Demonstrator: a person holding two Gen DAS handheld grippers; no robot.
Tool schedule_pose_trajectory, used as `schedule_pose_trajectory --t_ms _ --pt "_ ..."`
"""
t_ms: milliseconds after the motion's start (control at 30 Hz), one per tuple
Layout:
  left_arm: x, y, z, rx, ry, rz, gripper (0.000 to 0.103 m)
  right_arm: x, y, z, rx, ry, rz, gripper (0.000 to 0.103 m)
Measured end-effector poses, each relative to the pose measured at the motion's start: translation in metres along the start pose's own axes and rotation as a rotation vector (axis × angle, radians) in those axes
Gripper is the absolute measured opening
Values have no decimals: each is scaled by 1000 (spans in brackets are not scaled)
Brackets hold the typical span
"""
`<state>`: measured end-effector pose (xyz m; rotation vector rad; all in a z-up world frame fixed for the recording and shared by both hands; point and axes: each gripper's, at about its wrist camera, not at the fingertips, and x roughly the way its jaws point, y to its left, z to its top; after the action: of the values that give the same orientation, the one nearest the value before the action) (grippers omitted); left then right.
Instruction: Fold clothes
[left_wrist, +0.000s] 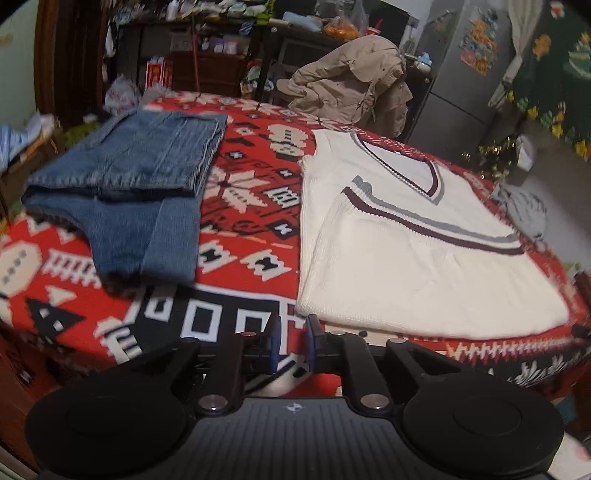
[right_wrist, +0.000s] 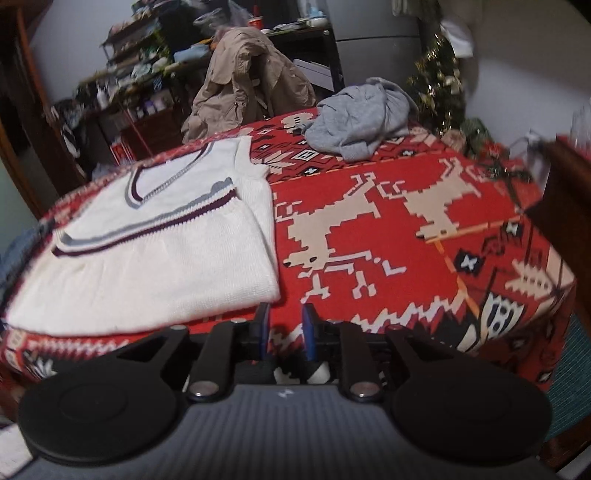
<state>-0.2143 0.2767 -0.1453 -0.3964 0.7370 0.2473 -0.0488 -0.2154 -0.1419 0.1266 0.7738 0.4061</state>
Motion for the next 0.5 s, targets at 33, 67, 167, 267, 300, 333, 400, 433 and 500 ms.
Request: schedule_pose_trajectory --t_ms 33,67,167,267,300,333,400,433,500 --pt "1 2 1 -27 2 -14 15 0 -2 0 19 -1 13 22" --pt "2 3 2 -55 3 -28 18 0 -5 0 37 -2 26 24" --pt "5 8 4 -137 8 -70 26 10 -6 4 94 7 61 29" --pt "8 12 6 -219 12 -112 27 18 -11 6 190 30 107 29" --pt "9 14 6 -255 17 -133 29 19 -13 4 230 35 128 30" --pt "9 17 4 -291 21 -154 29 20 -16 3 269 41 149 31" --pt "11 19 4 -348 19 -174 30 21 -21 0 349 52 191 32" --pt "13 20 4 -377 18 -184 30 22 -25 -2 395 57 211 32" --pt "15 23 3 -433 16 -204 30 25 -31 -6 476 56 242 33"
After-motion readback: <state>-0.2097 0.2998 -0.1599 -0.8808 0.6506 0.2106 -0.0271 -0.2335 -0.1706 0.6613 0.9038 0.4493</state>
